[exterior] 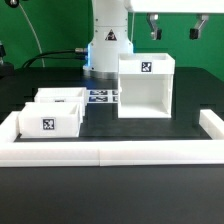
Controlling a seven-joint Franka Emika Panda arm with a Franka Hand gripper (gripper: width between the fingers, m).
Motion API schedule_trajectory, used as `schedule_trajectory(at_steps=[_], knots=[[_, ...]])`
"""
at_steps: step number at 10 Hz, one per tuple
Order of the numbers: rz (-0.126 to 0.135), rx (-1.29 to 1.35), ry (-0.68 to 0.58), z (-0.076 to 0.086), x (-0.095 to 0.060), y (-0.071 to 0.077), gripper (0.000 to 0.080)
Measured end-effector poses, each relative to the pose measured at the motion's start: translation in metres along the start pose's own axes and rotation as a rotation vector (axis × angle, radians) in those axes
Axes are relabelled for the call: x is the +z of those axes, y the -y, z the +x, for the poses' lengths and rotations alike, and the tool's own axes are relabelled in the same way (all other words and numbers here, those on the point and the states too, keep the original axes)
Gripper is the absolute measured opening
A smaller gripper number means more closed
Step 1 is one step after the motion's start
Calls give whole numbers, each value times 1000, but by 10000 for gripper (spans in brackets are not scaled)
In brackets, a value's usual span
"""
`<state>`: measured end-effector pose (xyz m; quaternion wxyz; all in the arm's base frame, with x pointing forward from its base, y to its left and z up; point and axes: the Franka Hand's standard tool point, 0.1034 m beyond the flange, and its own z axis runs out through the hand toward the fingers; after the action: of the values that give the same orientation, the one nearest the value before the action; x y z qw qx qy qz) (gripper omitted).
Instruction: Assemble drawer
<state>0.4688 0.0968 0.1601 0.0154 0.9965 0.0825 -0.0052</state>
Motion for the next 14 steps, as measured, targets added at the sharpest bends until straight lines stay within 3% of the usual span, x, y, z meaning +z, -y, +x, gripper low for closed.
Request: schedule_trajectory(at_steps=[3,4,8,11,14], knots=[[69,150,12,-27,11,0,650],[74,162,14,-37,18,0,650],[74,161,11,-34,17,1,650],[75,182,12,-54,34,18,650],[73,190,19,-66,51,23,650]])
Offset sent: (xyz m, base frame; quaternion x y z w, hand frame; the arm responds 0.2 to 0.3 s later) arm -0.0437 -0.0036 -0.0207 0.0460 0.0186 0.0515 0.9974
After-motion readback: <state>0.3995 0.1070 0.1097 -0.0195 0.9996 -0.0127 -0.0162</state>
